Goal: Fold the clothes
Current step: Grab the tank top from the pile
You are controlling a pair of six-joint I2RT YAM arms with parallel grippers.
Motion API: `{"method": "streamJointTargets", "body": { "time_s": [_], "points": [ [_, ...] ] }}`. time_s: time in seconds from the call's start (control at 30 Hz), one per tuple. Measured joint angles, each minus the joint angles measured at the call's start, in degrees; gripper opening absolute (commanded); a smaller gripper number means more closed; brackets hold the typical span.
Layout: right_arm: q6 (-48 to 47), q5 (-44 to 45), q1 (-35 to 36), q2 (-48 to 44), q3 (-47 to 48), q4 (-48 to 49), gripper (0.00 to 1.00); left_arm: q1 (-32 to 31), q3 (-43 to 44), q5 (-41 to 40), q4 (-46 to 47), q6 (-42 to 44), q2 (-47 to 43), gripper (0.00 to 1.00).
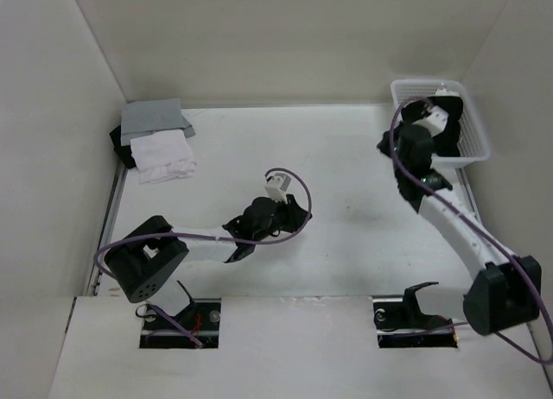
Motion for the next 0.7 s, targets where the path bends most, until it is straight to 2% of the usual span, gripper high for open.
{"method": "streamJointTargets", "body": {
  "time_s": [0.03,0.13,0.2,0.23,0.27,0.3,0.37,0.4,0.57,0.7],
  "points": [
    [-0.8,0.0,-3.7,3.4,4.5,-0.5,0.02,0.0,-0.1,0.0,0.6,0.3,-0.2,0.13],
    [-2.6,0.0,-14.5,12.7,14.6,-2.2,0.11,0.1,-0.4,0.0,1.7,1.1,-0.8,0.30],
    [-3.3,-0.7,-17.8,17.2,19.4,-3.6,0.23,0.5,-0.5,0.0,2.1,1.3,-0.9,0.38],
    [-3.5,-1.0,-20.3,21.5,23.5,-5.2,0.29,0.7,-0.5,-0.1,2.2,1.4,-0.9,0.39],
    [-4.1,-1.2,-22.4,26.3,28.5,-6.2,0.35,0.8,-0.6,-0.1,2.3,1.2,-0.9,0.44],
    [-4.8,-1.6,-25.2,33.2,34.9,-6.6,0.41,1.0,-0.6,-0.1,2.6,1.3,-0.9,0.46],
    [-5.1,-2.2,-27.5,39.3,39.8,-8.0,0.45,1.6,-0.7,-0.1,3.1,1.3,-0.9,0.47],
    [-6.1,-3.1,-30.1,48.0,48.0,-11.2,0.50,1.9,-0.9,-0.1,3.5,1.3,-0.9,0.50],
    [-7.0,-5.4,-32.3,62.6,60.0,-17.5,0.56,2.8,-1.4,0.0,4.9,1.2,-0.8,0.51],
    [-7.2,-7.0,-32.5,69.2,65.9,-22.0,0.57,4.6,-1.4,0.3,6.6,0.5,0.2,0.51]
  ]
}}
